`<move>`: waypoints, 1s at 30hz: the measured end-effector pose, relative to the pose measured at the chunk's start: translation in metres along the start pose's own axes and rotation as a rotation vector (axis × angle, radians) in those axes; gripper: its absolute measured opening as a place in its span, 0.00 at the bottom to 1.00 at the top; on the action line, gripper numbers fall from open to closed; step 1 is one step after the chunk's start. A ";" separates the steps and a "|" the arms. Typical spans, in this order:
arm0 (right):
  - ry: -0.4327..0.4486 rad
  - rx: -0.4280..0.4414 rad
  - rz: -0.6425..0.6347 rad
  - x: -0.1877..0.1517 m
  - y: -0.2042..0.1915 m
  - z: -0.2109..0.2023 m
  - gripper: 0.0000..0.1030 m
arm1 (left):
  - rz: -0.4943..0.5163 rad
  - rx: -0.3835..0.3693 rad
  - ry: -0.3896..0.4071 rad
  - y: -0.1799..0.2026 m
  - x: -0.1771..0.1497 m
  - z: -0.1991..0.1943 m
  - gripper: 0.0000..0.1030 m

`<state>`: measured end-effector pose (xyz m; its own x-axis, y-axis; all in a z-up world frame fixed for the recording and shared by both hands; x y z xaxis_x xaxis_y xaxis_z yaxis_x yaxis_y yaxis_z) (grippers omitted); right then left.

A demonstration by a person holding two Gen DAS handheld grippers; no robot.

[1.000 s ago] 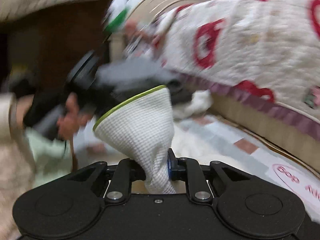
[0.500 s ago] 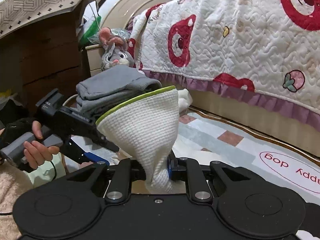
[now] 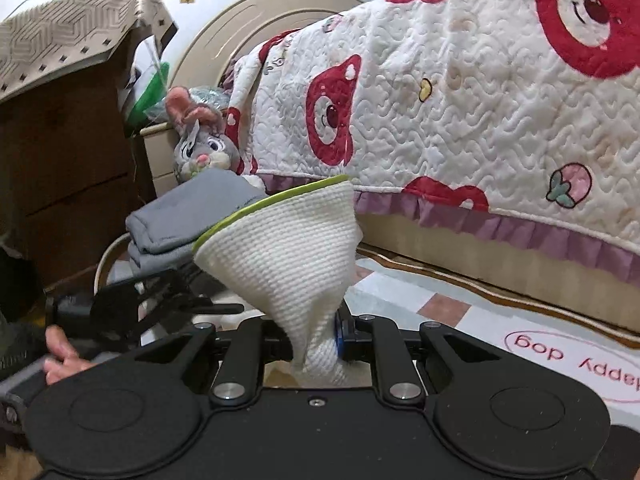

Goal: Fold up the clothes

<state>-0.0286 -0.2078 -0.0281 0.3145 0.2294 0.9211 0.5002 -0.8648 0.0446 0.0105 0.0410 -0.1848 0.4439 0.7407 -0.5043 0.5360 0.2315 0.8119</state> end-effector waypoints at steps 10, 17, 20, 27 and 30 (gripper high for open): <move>0.020 0.027 0.054 0.003 0.007 0.001 0.17 | 0.008 -0.023 0.092 0.006 -0.010 0.018 0.86; 0.018 0.194 0.055 -0.018 -0.001 -0.011 0.18 | -0.041 0.020 0.158 0.003 0.030 0.013 0.86; 0.019 0.244 0.041 -0.028 -0.006 -0.013 0.18 | 0.051 0.053 0.122 0.011 0.036 0.017 0.65; -0.016 0.408 -0.013 -0.042 -0.020 -0.032 0.18 | 0.743 0.274 0.129 0.075 -0.007 -0.007 0.08; -0.118 0.473 -0.088 -0.069 -0.045 -0.034 0.18 | 0.839 0.424 0.137 0.061 -0.007 -0.020 0.08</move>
<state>-0.1000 -0.1998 -0.0808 0.3299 0.3648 0.8707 0.8319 -0.5484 -0.0854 0.0260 0.0626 -0.1262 0.7286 0.6354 0.2559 0.3084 -0.6379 0.7057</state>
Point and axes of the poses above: each gripper's, at about its wrist camera, not at the fingertips, and z roughly the way its jaws point, y to its right, x to its top, the point moved 5 cm from there along z, roughly the way its jaws point, and after that the axes turned 13 degrees about -z, right-handed, at the moved point
